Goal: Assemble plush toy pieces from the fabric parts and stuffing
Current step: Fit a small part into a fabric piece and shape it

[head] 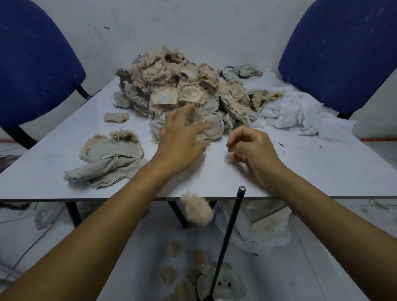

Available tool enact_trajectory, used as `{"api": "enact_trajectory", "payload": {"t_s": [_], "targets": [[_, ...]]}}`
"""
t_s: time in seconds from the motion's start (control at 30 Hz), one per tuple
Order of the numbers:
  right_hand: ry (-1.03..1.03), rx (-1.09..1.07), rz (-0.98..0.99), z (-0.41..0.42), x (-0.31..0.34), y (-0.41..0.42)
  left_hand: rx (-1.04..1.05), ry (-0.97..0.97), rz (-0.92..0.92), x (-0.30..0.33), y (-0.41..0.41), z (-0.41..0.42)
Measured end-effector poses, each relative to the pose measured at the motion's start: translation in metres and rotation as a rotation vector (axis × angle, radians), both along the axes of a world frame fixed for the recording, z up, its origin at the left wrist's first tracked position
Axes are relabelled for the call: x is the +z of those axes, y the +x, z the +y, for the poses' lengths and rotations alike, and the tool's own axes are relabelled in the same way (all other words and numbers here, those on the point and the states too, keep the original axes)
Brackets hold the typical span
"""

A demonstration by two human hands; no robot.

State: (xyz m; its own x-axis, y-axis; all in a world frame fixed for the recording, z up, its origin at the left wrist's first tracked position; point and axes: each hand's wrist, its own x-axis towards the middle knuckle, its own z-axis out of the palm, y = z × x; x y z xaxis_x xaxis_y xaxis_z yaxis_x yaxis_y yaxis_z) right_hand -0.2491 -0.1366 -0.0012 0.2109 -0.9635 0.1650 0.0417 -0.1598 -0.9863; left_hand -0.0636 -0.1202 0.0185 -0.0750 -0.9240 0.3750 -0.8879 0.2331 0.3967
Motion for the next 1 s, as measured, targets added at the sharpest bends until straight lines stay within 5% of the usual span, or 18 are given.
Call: {"api": "enact_trajectory", "payload": {"t_s": [0.23,0.33,0.5,0.73,1.0], "targets": [[-0.014,0.008,-0.007,0.001,0.001,-0.001,0.105,0.266,0.047,0.004,0.002,-0.009],[-0.015,0.008,0.019,0.002,0.001,-0.001,0.091,0.151,0.111,0.005,-0.004,-0.008],[-0.115,-0.038,0.079,0.004,0.001,-0.001,-0.181,-0.11,0.522,0.006,-0.024,0.009],[-0.126,-0.052,0.005,0.007,0.0,-0.002,-0.17,0.029,0.981,0.001,-0.031,0.016],[0.006,0.055,-0.028,0.002,0.004,-0.003,-0.328,0.324,1.029,0.004,-0.021,0.014]]}}
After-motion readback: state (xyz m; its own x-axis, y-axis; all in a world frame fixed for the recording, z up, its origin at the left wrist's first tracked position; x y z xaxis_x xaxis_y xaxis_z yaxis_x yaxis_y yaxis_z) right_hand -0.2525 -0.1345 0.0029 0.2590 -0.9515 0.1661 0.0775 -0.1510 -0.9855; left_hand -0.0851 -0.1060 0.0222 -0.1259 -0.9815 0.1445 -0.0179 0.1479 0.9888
